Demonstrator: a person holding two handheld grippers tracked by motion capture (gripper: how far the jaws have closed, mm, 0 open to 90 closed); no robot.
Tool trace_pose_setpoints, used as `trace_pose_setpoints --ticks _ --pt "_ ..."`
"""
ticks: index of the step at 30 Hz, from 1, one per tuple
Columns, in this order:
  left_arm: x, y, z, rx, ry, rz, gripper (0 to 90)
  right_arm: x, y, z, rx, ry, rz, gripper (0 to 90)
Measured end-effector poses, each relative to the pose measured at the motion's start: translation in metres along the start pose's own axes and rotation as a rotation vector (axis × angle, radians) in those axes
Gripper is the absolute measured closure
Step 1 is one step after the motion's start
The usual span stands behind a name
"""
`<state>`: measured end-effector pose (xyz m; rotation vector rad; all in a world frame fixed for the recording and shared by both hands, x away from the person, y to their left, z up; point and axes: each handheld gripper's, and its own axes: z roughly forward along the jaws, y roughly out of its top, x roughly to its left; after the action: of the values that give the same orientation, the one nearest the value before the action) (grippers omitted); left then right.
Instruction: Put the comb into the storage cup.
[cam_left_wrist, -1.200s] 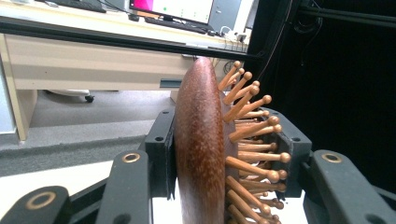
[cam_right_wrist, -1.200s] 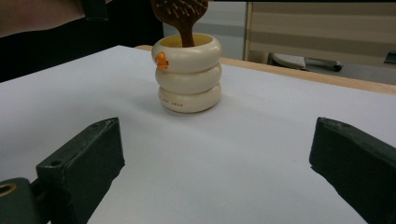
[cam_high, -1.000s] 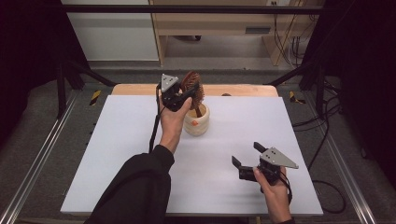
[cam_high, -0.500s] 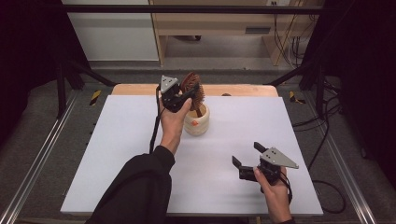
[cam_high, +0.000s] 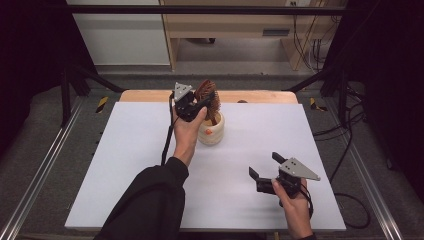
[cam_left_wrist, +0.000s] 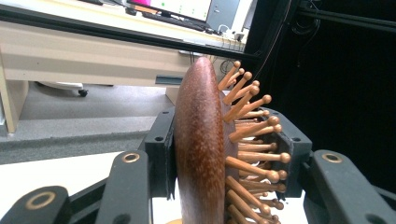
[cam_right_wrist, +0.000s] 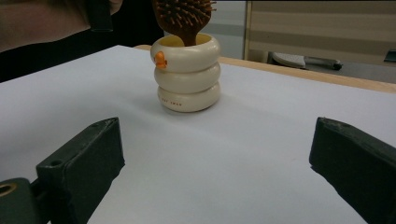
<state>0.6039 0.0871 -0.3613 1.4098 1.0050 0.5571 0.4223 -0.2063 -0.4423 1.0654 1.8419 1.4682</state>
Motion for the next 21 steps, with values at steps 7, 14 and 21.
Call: trace_pose_setpoints --ticks 7,14,21 --pt "0.0019 -0.0009 0.0005 -0.006 0.000 -0.007 50.8 0.0005 -0.0002 0.0003 0.002 0.001 0.002 3.2" --pt "0.0029 -0.0007 0.0004 -0.003 0.001 -0.004 50.4 0.0008 -0.0002 0.0003 0.001 0.002 -0.002 3.2" --pt "0.0074 -0.0001 0.0000 0.006 -0.004 -0.005 49.8 0.0010 -0.0003 0.0005 0.005 0.005 -0.001 3.2"
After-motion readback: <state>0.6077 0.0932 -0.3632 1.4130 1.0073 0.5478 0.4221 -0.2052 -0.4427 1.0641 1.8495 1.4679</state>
